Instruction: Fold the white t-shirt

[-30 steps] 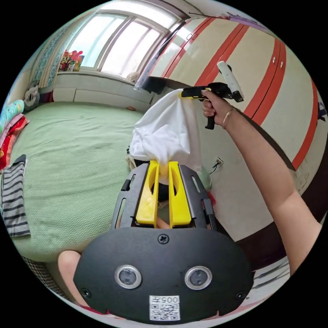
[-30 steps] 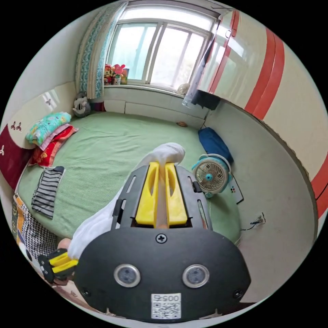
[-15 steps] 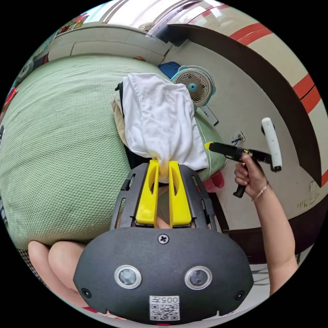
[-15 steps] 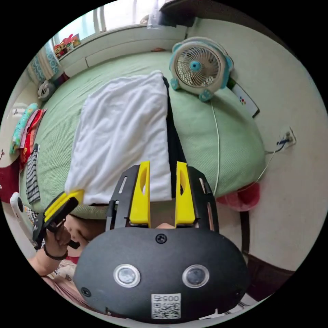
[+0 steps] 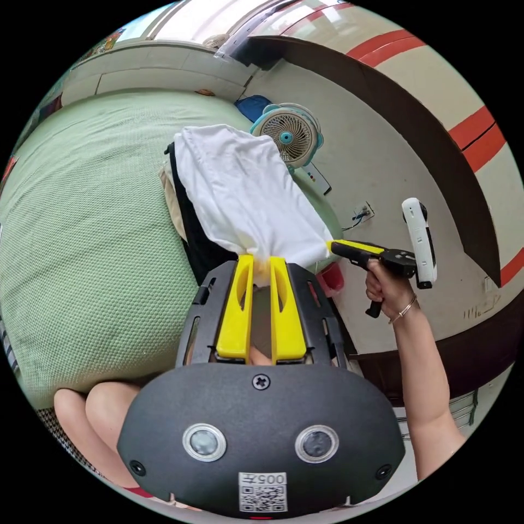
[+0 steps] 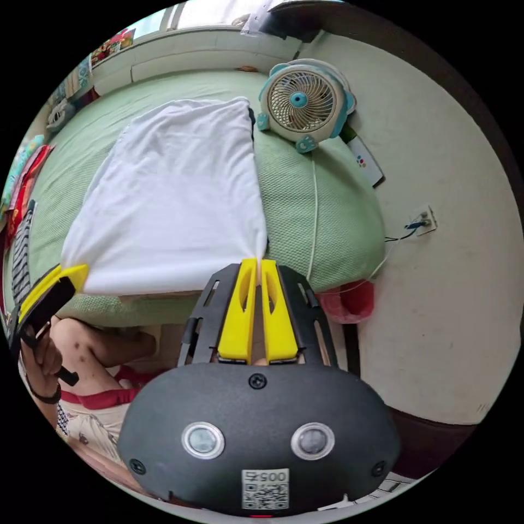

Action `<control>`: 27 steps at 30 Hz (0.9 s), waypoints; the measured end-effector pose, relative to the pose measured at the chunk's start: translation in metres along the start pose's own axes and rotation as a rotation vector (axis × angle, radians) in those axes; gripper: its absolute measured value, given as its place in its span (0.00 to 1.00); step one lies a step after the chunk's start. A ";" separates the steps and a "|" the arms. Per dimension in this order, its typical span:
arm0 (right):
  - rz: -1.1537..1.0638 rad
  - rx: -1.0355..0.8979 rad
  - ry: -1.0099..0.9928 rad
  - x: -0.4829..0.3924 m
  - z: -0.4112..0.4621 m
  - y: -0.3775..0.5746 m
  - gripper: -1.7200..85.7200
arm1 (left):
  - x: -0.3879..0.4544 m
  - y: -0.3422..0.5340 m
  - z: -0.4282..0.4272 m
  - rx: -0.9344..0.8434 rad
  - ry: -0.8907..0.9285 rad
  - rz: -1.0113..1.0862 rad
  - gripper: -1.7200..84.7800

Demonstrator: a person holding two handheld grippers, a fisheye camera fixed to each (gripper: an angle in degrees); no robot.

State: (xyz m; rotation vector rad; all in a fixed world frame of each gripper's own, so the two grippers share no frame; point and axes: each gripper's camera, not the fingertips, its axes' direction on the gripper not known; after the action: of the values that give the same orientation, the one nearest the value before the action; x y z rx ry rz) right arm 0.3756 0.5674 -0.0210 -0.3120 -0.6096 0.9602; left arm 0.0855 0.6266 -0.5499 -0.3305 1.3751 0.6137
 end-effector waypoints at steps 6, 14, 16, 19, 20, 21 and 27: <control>0.165 -0.089 -0.109 0.002 0.037 0.008 0.05 | -0.021 0.028 0.003 -0.062 -0.029 -0.025 0.06; 0.200 0.017 -0.089 -0.048 -0.009 0.012 0.08 | -0.093 0.051 -0.072 0.013 -0.247 -0.031 0.01; 0.132 0.111 -0.176 -0.083 -0.032 0.009 0.07 | -0.110 0.058 -0.087 0.000 -0.323 -0.038 0.01; 0.085 0.153 -0.256 -0.128 -0.041 0.000 0.07 | -0.138 0.076 -0.116 0.011 -0.405 -0.075 0.01; 0.081 0.153 -0.259 -0.136 -0.039 -0.002 0.07 | -0.149 0.085 -0.129 0.020 -0.423 -0.100 0.01; 0.080 0.138 -0.265 -0.152 -0.033 -0.006 0.07 | -0.160 0.093 -0.140 0.027 -0.435 -0.126 0.01; 0.192 0.060 -0.262 -0.194 0.008 -0.003 0.08 | -0.212 0.131 -0.190 0.055 -0.505 -0.233 0.01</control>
State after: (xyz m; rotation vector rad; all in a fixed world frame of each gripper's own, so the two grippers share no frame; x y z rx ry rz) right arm 0.2897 0.4032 -0.0799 -0.1943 -0.7983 1.2128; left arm -0.1606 0.5804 -0.3610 -0.2636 0.8520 0.4266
